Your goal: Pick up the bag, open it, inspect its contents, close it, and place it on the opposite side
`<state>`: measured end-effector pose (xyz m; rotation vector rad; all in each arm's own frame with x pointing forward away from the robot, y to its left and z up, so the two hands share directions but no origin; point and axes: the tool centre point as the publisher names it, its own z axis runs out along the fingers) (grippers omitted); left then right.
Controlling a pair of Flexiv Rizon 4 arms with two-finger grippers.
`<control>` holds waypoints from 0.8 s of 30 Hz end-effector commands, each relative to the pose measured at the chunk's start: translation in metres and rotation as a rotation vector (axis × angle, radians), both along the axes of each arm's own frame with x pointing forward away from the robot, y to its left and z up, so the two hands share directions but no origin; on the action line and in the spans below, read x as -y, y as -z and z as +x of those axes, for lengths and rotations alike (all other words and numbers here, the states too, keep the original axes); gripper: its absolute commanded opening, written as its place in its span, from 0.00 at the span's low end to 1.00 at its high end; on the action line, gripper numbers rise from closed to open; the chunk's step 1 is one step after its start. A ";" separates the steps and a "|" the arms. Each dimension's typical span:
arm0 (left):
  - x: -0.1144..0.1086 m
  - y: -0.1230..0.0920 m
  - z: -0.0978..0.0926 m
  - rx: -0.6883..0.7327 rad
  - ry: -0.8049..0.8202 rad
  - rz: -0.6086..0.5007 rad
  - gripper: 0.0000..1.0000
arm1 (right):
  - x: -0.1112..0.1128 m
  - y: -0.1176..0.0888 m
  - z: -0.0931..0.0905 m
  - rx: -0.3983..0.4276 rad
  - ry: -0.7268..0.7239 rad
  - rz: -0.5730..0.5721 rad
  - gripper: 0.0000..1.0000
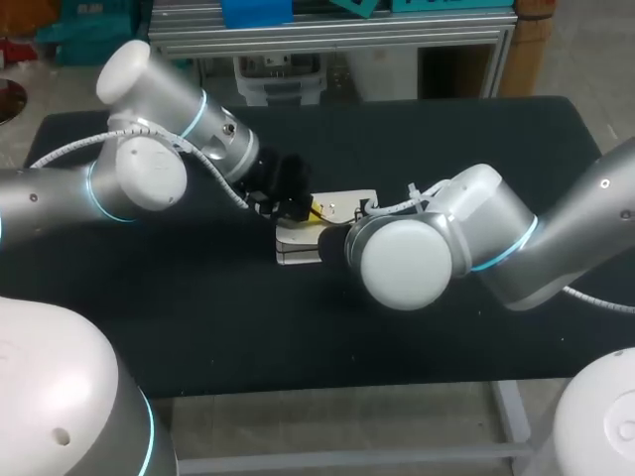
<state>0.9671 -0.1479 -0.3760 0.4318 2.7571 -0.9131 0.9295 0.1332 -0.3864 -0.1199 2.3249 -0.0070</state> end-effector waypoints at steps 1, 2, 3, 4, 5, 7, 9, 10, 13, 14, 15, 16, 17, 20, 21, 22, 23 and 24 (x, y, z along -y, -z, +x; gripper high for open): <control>-0.008 0.002 -0.002 -0.014 0.023 -0.022 0.00 | 0.005 0.006 -0.002 0.014 -0.004 0.006 0.00; -0.007 0.001 -0.003 -0.013 0.025 -0.020 0.00 | 0.005 0.006 -0.002 0.014 -0.004 0.006 0.00; -0.005 0.000 -0.005 -0.016 0.039 -0.025 0.00 | 0.005 0.006 -0.002 0.014 -0.004 0.006 0.00; -0.002 -0.001 -0.006 -0.014 0.046 -0.021 0.00 | 0.005 0.006 -0.002 0.014 -0.004 0.006 0.00; 0.001 -0.001 -0.008 -0.009 0.054 -0.015 0.00 | 0.005 0.006 -0.002 0.014 -0.004 0.006 0.00; 0.004 -0.004 -0.010 0.001 0.065 -0.019 0.11 | 0.005 0.006 -0.002 0.014 -0.004 0.006 0.00; 0.005 -0.008 -0.010 0.007 0.070 -0.033 0.30 | 0.005 0.006 -0.002 0.014 -0.004 0.006 0.00; 0.005 -0.010 -0.010 0.010 0.069 -0.035 0.35 | 0.005 0.006 -0.002 0.014 -0.004 0.006 0.00; 0.005 -0.012 -0.009 0.017 0.068 -0.044 0.63 | 0.005 0.006 -0.002 0.014 -0.004 0.006 0.00; 0.006 -0.013 -0.009 0.019 0.068 -0.047 0.62 | 0.005 0.006 -0.002 0.014 -0.004 0.006 0.00; 0.006 -0.014 -0.009 0.020 0.068 -0.050 0.62 | 0.005 0.006 -0.002 0.014 -0.004 0.006 0.00; 0.006 -0.014 -0.008 0.022 0.068 -0.053 0.62 | 0.005 0.006 -0.002 0.014 -0.004 0.006 0.00; 0.006 -0.015 -0.008 0.023 0.068 -0.058 0.64 | 0.005 0.006 -0.002 0.014 -0.004 0.006 0.00; 0.004 -0.021 -0.008 0.015 0.069 -0.095 0.65 | 0.005 0.006 -0.002 0.014 -0.004 0.006 0.00; 0.003 -0.023 -0.008 0.009 0.069 -0.104 0.69 | 0.005 0.006 -0.002 0.014 -0.004 0.006 0.00; 0.001 -0.025 -0.009 -0.001 0.071 -0.122 0.77 | 0.005 0.006 -0.002 0.014 -0.004 0.006 0.00; 0.000 -0.028 -0.009 -0.010 0.077 -0.136 0.83 | 0.005 0.006 -0.002 0.014 -0.004 0.006 0.00; -0.002 -0.031 -0.010 -0.013 0.075 -0.148 0.86 | 0.005 0.006 -0.002 0.014 -0.004 0.006 0.00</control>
